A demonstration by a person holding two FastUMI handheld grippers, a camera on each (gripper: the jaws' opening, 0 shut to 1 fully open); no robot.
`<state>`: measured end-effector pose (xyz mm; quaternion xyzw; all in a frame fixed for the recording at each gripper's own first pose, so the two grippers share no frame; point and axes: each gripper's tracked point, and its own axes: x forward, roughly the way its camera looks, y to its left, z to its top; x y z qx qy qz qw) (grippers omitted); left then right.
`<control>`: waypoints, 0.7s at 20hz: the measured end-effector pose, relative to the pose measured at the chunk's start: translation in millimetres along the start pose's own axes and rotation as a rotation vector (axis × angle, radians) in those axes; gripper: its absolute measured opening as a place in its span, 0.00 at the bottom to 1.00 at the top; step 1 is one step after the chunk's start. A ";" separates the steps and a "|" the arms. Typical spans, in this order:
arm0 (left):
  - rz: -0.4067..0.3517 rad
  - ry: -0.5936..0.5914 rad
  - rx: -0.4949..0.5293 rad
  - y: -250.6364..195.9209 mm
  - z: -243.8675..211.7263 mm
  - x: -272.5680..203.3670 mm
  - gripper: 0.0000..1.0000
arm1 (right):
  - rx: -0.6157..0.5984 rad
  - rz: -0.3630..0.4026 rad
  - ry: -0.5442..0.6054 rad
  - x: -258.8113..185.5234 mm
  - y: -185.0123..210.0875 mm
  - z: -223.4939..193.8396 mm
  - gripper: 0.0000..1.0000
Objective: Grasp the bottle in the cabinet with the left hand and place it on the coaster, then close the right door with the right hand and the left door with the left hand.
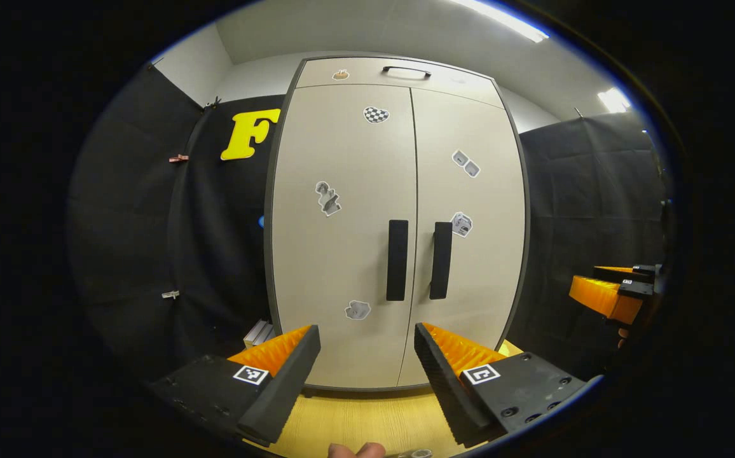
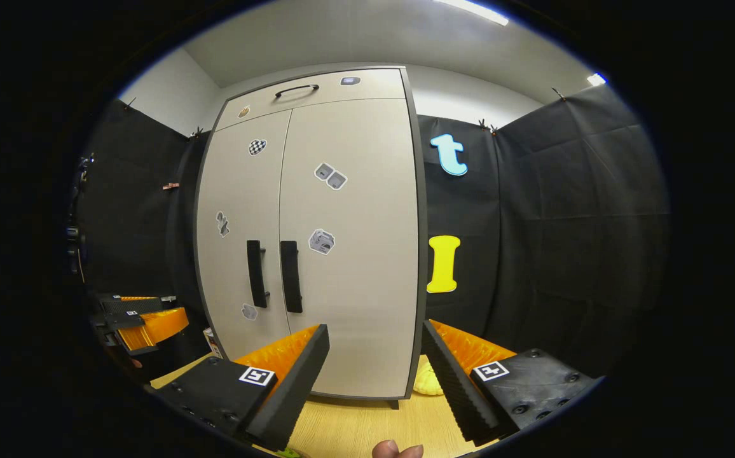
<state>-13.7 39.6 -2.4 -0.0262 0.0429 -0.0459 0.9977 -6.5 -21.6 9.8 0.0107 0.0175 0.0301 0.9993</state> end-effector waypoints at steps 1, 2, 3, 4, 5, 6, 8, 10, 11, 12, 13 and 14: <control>0.000 0.000 0.000 0.0 -0.2 1.1 0.95 | 0.000 0.000 0.000 0.0 0.1 0.0 0.97; 0.001 0.000 0.001 0.6 -0.3 1.8 0.95 | -0.003 0.000 -0.002 0.2 0.2 0.1 0.97; 0.004 0.000 0.001 1.1 0.1 2.1 0.95 | -0.008 0.002 -0.005 1.2 0.4 1.0 0.97; 0.007 -0.001 0.000 1.3 -0.3 2.3 0.95 | -0.014 0.005 -0.008 2.2 0.3 1.1 0.97; 0.007 0.005 0.000 0.7 -1.0 3.2 0.95 | -0.017 0.009 -0.013 3.0 1.1 1.6 0.97; 0.010 0.009 0.001 0.6 -1.2 3.0 0.95 | -0.016 0.015 -0.018 3.6 2.4 1.9 0.98; 0.027 0.005 0.009 1.3 -0.7 1.0 0.95 | -0.008 0.026 -0.023 5.9 5.5 1.8 0.98; 0.039 0.010 0.011 1.3 -2.6 -1.4 0.95 | -0.007 0.036 -0.023 8.2 7.1 1.2 0.98; 0.047 0.010 0.012 2.4 -2.5 -2.1 0.95 | -0.007 0.041 -0.019 9.2 7.0 -0.5 0.97; 0.054 0.007 0.014 3.8 -2.1 -3.1 0.95 | -0.005 0.046 -0.014 10.5 7.7 -2.6 0.97; 0.060 0.005 0.015 4.9 -2.1 -3.9 0.95 | -0.004 0.048 -0.008 12.4 8.1 -5.2 0.97; 0.068 0.002 0.016 6.9 -2.5 -4.9 0.95 | -0.006 0.044 -0.006 15.0 7.1 -7.3 0.97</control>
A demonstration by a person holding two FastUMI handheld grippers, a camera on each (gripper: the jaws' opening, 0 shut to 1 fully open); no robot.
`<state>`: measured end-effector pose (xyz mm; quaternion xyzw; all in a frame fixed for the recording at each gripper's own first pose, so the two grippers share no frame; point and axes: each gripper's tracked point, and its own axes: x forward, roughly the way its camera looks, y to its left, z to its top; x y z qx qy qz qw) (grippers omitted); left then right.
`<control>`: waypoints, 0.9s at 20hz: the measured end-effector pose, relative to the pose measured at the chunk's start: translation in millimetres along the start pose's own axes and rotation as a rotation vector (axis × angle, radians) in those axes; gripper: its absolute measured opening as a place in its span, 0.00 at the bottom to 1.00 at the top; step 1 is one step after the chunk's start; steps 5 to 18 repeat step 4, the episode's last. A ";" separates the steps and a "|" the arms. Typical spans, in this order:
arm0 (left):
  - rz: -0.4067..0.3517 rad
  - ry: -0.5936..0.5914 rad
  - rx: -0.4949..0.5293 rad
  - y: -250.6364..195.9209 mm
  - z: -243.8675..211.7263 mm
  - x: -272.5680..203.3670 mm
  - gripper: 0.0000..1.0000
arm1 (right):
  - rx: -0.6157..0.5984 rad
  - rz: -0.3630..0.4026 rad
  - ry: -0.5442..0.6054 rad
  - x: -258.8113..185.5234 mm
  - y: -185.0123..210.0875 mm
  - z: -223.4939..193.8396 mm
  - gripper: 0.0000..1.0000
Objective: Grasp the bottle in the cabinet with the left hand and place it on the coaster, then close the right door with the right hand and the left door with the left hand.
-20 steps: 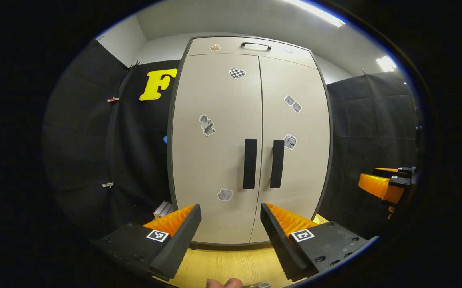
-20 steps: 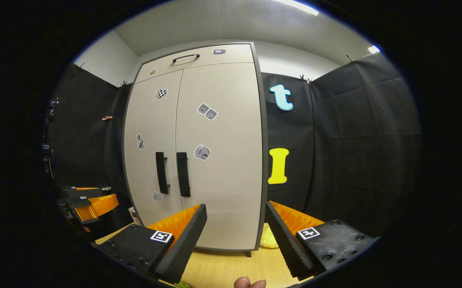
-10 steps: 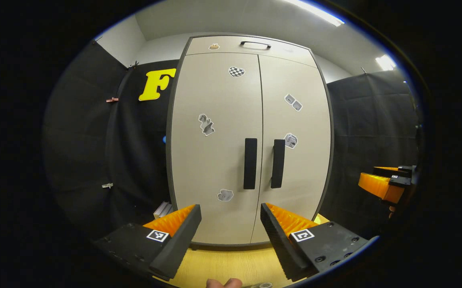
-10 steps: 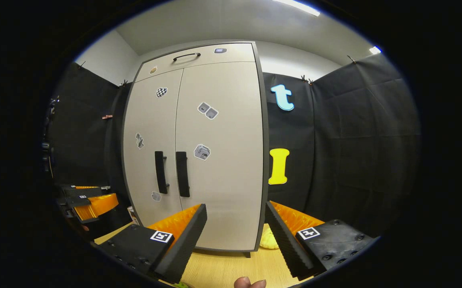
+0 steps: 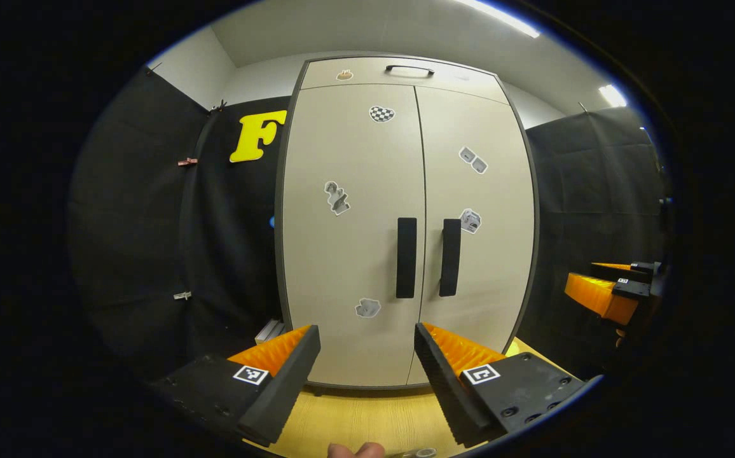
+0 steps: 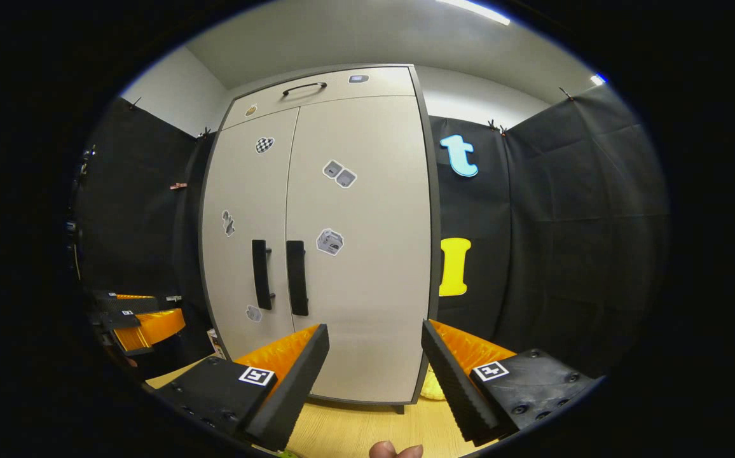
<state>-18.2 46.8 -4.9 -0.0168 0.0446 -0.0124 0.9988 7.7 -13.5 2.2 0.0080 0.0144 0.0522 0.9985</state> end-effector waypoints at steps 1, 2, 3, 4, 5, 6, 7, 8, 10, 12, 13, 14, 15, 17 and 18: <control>0.006 0.000 -0.001 2.3 -0.7 -0.6 0.95 | -0.002 -0.003 0.003 3.3 -1.2 -2.5 0.97; 0.013 0.003 -0.002 4.5 -3.3 -0.7 0.95 | -0.003 -0.005 0.005 7.1 -0.8 -4.4 0.97; 0.018 0.006 -0.005 7.0 -5.0 -0.6 0.95 | -0.003 -0.007 0.007 11.4 0.2 -5.9 0.97; 0.026 0.007 -0.008 10.0 -6.5 -1.6 0.95 | -0.004 -0.008 0.007 14.0 0.6 -6.4 0.98; 0.026 0.007 -0.008 10.0 -6.5 -1.6 0.95 | -0.004 -0.008 0.007 14.0 0.6 -6.4 0.98; 0.026 0.007 -0.008 10.0 -6.5 -1.6 0.95 | -0.004 -0.008 0.007 14.0 0.6 -6.4 0.98; 0.026 0.007 -0.008 10.0 -6.5 -1.6 0.95 | -0.004 -0.008 0.007 14.0 0.6 -6.4 0.98; 0.026 0.007 -0.008 10.0 -6.5 -1.6 0.95 | -0.004 -0.008 0.007 14.0 0.6 -6.4 0.98; 0.026 0.007 -0.008 10.0 -6.5 -1.6 0.95 | -0.004 -0.008 0.007 14.0 0.6 -6.4 0.98; 0.026 0.007 -0.008 10.0 -6.5 -1.6 0.95 | -0.004 -0.008 0.007 14.0 0.6 -6.4 0.98; 0.026 0.007 -0.008 10.0 -6.5 -1.6 0.95 | -0.004 -0.008 0.007 14.0 0.6 -6.4 0.98; 0.026 0.007 -0.008 10.0 -6.5 -1.6 0.95 | -0.004 -0.008 0.007 14.0 0.6 -6.4 0.98; 0.026 0.007 -0.008 10.0 -6.5 -1.6 0.95 | -0.004 -0.008 0.007 14.0 0.6 -6.4 0.98; 0.026 0.007 -0.008 10.0 -6.5 -1.6 0.95 | -0.004 -0.008 0.007 14.0 0.6 -6.4 0.98; 0.026 0.007 -0.008 10.0 -6.5 -1.6 0.95 | -0.004 -0.008 0.007 14.0 0.6 -6.4 0.98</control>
